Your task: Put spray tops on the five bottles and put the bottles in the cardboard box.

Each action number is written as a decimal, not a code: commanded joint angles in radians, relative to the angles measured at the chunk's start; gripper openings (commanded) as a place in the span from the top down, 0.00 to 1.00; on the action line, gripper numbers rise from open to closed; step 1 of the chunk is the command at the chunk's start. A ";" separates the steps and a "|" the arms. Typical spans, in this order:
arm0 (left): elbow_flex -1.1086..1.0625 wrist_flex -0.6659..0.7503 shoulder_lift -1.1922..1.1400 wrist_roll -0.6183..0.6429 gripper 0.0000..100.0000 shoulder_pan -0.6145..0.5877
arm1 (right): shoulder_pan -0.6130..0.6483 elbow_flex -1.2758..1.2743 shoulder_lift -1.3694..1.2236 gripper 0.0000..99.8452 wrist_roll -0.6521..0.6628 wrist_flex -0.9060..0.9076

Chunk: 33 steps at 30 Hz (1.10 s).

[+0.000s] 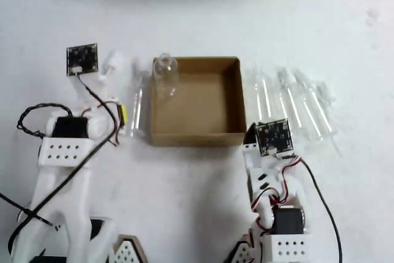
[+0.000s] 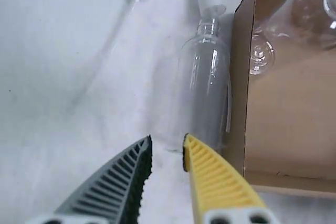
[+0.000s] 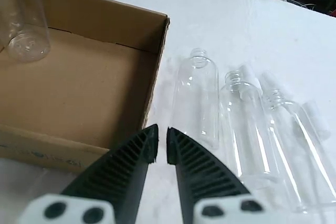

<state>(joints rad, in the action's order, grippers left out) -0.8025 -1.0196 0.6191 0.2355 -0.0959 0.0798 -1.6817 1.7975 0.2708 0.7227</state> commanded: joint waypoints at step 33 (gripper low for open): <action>0.821 -0.247 -0.782 -0.141 0.79 0.018 | -0.002 -0.009 0.001 0.98 0.018 0.004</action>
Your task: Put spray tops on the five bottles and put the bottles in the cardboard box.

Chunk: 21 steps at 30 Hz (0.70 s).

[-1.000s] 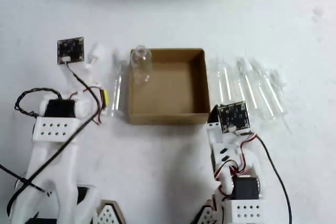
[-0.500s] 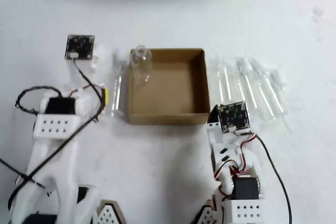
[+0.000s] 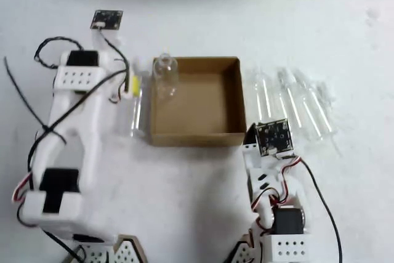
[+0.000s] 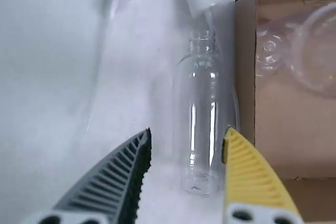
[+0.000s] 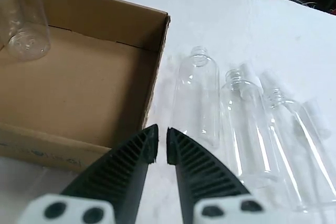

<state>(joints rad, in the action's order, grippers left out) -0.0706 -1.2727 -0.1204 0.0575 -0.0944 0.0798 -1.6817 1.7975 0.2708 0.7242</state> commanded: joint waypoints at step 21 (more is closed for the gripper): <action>0.256 -0.049 -0.308 -0.002 0.79 -0.015 | -0.004 -0.009 0.001 0.98 0.018 0.001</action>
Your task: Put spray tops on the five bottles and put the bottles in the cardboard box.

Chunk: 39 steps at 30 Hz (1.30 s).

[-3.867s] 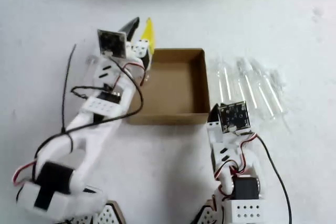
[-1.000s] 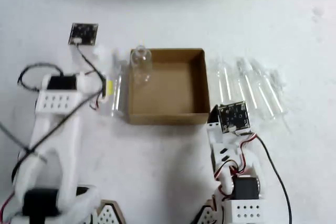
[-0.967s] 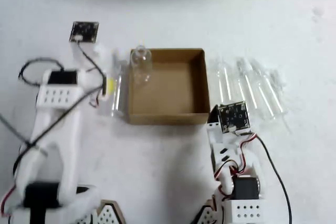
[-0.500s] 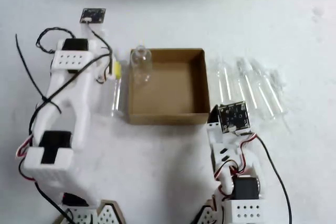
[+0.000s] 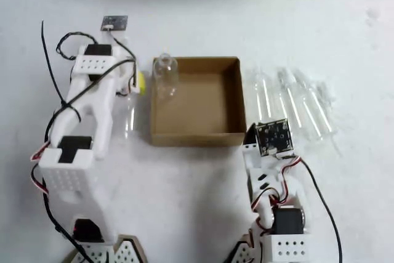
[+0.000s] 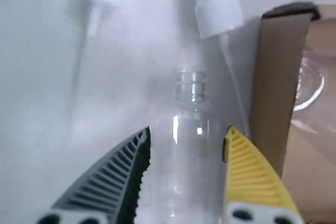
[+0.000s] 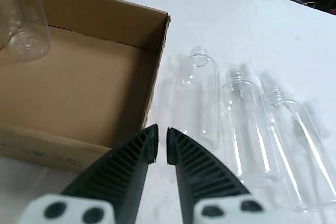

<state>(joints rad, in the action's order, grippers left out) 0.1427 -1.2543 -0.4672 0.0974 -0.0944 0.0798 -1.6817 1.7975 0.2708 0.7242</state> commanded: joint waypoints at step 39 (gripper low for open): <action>1.171 -0.529 -0.659 0.038 0.80 0.007 | -0.004 -0.009 0.001 0.98 0.018 0.001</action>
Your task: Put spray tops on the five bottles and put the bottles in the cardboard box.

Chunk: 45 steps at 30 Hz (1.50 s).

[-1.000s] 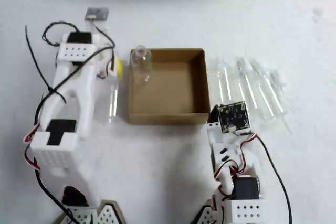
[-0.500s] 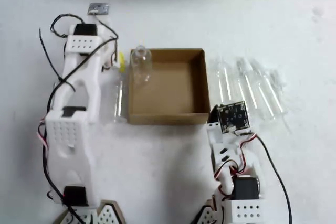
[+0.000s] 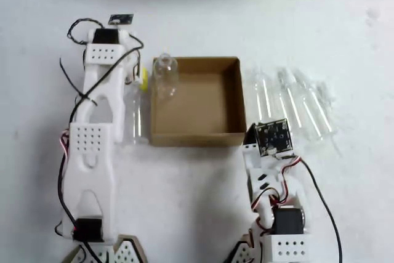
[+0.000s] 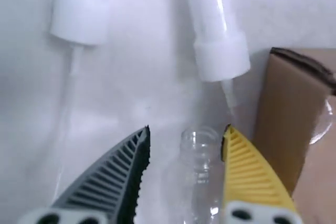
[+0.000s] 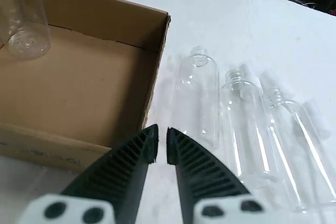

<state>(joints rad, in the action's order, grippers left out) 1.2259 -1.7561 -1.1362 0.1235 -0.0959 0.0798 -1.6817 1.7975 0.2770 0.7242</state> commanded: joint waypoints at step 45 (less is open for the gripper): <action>0.028 -0.026 0.005 0.190 0.93 0.018 | -0.007 -0.009 0.001 0.98 0.012 -0.001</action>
<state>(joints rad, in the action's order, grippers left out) 1.2459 -1.7714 -1.1485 0.3000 -0.0867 0.0798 -1.6817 1.7975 0.2770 0.7242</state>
